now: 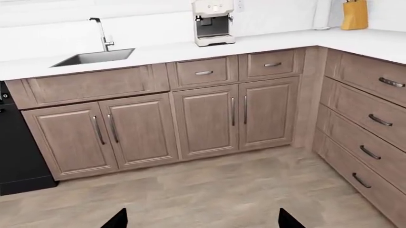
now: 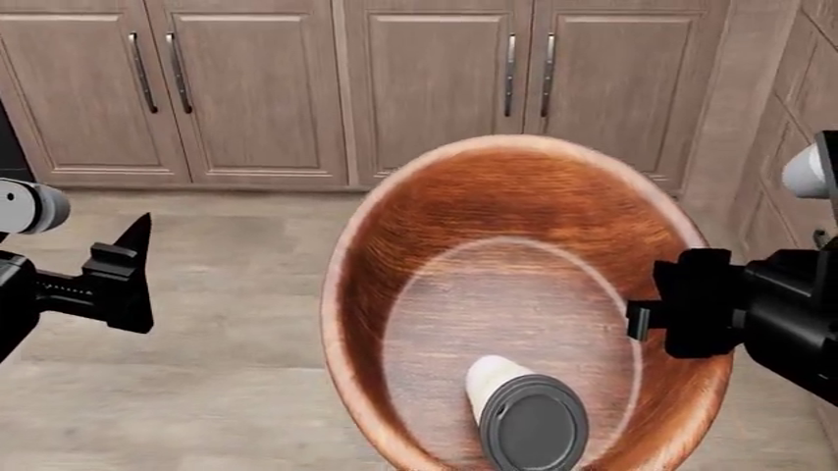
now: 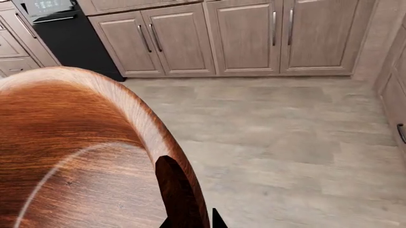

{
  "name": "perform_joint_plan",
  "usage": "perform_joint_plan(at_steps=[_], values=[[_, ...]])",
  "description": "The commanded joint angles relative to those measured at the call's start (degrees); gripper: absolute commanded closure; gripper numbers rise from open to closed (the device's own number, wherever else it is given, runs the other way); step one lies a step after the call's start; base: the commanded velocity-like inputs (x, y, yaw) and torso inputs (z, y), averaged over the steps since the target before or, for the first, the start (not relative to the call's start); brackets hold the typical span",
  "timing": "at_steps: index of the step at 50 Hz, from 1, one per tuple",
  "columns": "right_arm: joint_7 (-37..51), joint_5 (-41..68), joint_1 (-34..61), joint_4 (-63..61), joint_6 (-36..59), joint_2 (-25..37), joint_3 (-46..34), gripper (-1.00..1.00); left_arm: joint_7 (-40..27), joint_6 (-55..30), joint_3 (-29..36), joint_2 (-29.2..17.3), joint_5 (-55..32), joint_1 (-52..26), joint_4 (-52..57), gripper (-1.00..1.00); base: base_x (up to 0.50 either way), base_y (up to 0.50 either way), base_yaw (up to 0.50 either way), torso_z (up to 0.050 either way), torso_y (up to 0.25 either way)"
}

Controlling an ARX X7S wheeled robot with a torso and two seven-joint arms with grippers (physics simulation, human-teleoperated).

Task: Place the cup inside the bowl on the dining table and move the bowl to any counter.

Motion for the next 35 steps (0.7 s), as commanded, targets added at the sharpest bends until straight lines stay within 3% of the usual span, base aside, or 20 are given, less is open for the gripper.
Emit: perform_joint_plan(at_steps=[1, 35], values=[[-1.1, -0.1, 1.1, 0.4, -0.3, -0.3, 0.6, 1.0, 0.3, 0.4, 0.2, -0.1, 0.2, 0.2, -0.3, -1.0, 0.5, 0.0, 0.0, 0.0, 0.0], [-0.2, 1.7, 2.8, 0.0, 1.3, 0.4, 0.9, 1.0, 0.8, 0.4, 0.6, -0.2, 0.0, -1.0, -0.8, -1.0, 0.5, 0.0, 0.0, 0.0, 0.002]])
